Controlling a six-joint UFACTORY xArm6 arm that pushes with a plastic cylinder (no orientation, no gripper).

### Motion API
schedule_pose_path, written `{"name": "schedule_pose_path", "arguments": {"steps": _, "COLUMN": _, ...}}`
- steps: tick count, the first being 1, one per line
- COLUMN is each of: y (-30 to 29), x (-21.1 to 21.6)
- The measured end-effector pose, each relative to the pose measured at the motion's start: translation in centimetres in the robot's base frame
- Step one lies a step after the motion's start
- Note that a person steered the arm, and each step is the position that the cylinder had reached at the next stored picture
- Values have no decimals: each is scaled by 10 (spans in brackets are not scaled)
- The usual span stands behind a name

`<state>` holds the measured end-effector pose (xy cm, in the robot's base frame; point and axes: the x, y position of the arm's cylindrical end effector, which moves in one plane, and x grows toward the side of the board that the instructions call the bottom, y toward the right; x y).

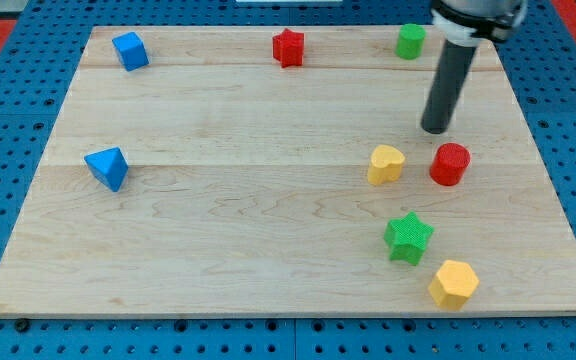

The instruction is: Move the green star to the bottom left side of the blue triangle

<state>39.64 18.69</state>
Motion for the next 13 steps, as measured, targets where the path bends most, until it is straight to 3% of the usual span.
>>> {"name": "schedule_pose_path", "arguments": {"steps": 4, "y": 67, "x": 102}}
{"name": "schedule_pose_path", "arguments": {"steps": 5, "y": 53, "x": 130}}
{"name": "schedule_pose_path", "arguments": {"steps": 6, "y": 23, "x": 145}}
{"name": "schedule_pose_path", "arguments": {"steps": 13, "y": -359, "x": 159}}
